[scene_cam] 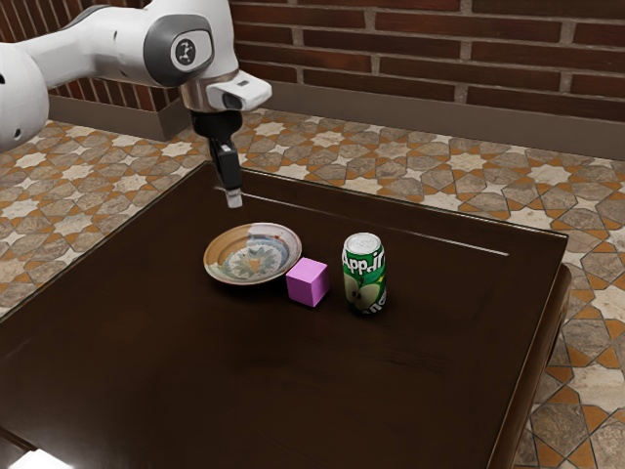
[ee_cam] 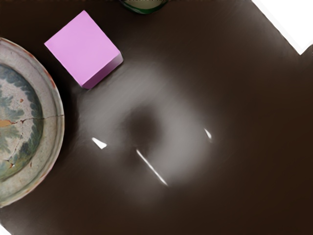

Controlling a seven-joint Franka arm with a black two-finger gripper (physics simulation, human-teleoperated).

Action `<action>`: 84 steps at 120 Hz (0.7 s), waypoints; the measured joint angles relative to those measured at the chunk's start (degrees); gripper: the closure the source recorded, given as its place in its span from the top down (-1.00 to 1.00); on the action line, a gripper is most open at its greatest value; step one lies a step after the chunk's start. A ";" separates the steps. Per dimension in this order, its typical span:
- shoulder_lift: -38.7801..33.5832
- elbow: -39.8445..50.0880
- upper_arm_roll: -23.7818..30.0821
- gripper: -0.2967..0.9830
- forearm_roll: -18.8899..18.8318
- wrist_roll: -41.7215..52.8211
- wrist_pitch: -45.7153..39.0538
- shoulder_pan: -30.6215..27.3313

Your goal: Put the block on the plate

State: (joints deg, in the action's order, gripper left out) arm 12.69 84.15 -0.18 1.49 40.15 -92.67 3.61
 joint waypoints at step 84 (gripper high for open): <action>27.60 -21.57 0.77 0.53 -4.36 22.52 -9.45 0.62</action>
State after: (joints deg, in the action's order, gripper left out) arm 40.29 62.58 0.60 -2.87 62.67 -102.12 4.23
